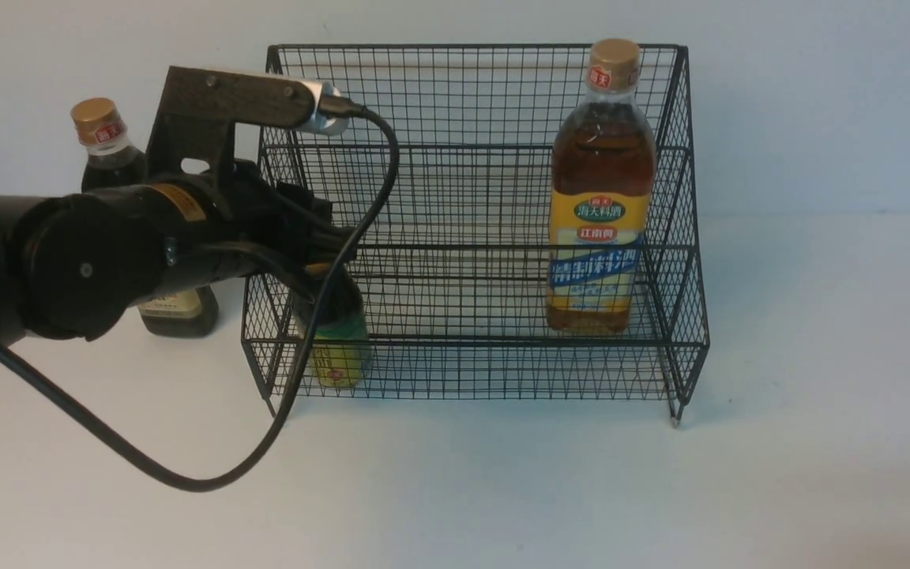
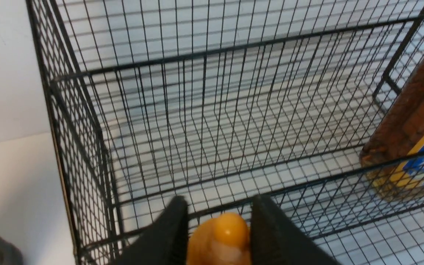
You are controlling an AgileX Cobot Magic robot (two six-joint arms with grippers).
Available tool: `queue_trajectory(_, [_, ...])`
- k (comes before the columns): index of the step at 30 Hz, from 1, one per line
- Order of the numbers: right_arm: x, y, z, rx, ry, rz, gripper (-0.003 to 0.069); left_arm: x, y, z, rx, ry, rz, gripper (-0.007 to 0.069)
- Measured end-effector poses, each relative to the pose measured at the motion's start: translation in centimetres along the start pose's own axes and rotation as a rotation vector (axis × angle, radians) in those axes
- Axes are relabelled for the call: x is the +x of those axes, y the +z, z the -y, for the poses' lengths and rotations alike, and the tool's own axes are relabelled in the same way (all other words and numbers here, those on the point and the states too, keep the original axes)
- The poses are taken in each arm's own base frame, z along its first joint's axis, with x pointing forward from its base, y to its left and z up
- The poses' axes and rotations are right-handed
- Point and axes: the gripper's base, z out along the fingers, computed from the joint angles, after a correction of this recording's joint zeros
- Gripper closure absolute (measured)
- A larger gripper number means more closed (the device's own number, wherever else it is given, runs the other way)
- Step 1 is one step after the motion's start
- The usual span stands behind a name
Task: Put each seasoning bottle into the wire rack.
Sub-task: Use the left arm to put the condiment bottle back on the shelf, then use the left arm to grab the condiment bottle closest to it
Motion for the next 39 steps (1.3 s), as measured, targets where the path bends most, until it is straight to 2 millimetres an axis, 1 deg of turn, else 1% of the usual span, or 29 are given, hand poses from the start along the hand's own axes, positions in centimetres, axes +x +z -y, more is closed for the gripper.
queue_trajectory(4, [0.0,0.0,0.0,0.000,0.000,0.000,0.0674,-0.3,0.0,0.0,-0.003,0.000,0.032,0.0250])
queue_trajectory(8, [0.0,0.0,0.0,0.000,0.000,0.000,0.0674,-0.5,-0.3,-0.1,-0.004,0.000,0.047,0.0216])
queue_trajectory(10, [0.0,0.0,0.0,0.000,0.000,0.000,0.0674,-1.3,-1.4,-0.4,-0.014,-0.007,0.083,0.0209])
queue_trajectory(13, [0.0,0.0,0.0,0.000,0.000,0.000,0.0674,-3.0,-4.1,-1.9,-0.056,-0.027,0.172,0.0208])
queue_trajectory(14, [0.0,0.0,0.0,0.000,0.000,0.000,0.0674,-3.2,-4.4,-2.0,-0.060,-0.029,0.184,0.0208])
queue_trajectory(16, [0.0,0.0,0.0,0.000,0.000,0.000,0.0674,-4.1,-6.4,-3.9,-0.124,-0.053,0.247,0.0208])
queue_trajectory(17, [0.0,0.0,0.0,0.000,0.000,0.000,0.0674,-4.4,-7.0,-4.4,-0.144,-0.058,0.266,0.0208])
queue_trajectory(18, [0.0,0.0,0.0,0.000,0.000,0.000,0.0674,-4.6,-7.6,-5.4,-0.180,-0.070,0.284,0.0208])
queue_trajectory(19, [0.0,0.0,0.0,0.000,0.000,0.000,0.0674,-4.8,-8.3,-7.0,-0.237,-0.088,0.308,0.0208])
queue_trajectory(20, [0.0,0.0,0.0,0.000,0.000,0.000,0.0674,-4.8,-8.3,-7.2,-0.244,-0.091,0.309,0.0208])
queue_trajectory(21, [0.0,0.0,0.0,0.000,0.000,0.000,0.0674,-4.8,-8.7,-8.5,-0.294,-0.107,0.322,0.0207])
queue_trajectory(24, [0.0,0.0,0.0,0.000,0.000,0.000,0.0674,-4.6,-8.6,-10.3,-0.353,-0.127,0.323,0.0206])
queue_trajectory(26, [0.0,0.0,0.0,0.000,0.000,0.000,0.0674,-4.5,-8.4,-10.7,-0.366,-0.129,0.331,0.0206])
queue_trajectory(27, [0.0,0.0,0.0,0.000,0.000,0.000,0.0674,-4.6,-7.8,-11.2,-0.379,-0.127,0.356,0.0204])
queue_trajectory(30, [0.0,0.0,0.0,0.000,0.001,0.000,0.0674,-4.5,-6.9,-11.6,-0.390,-0.122,0.380,0.0193])
queue_trajectory(31, [0.0,0.0,0.0,0.000,0.001,0.000,0.0674,-4.3,-6.2,-11.9,-0.396,-0.122,0.382,0.0181])
queue_trajectory(34, [0.0,0.0,0.0,0.000,0.001,0.000,0.0674,-3.8,-4.8,-12.5,-0.400,-0.145,0.373,0.0142])
queue_trajectory(35, [0.0,0.0,0.0,0.000,0.001,0.000,0.0674,-3.6,-4.5,-12.6,-0.399,-0.164,0.372,0.0122])
queue_trajectory(36, [0.0,0.0,0.0,0.000,0.001,0.000,0.0674,-3.6,-4.5,-12.6,-0.398,-0.167,0.374,0.0122])
queue_trajectory(37, [0.0,0.0,0.0,0.000,0.001,0.000,0.0674,-3.4,-4.0,-12.8,-0.399,-0.187,0.379,0.0093])
queue_trajectory(39, [0.0,0.0,0.0,0.000,0.001,0.000,0.0674,-3.2,-3.4,-13.1,-0.400,-0.202,0.393,0.0059])
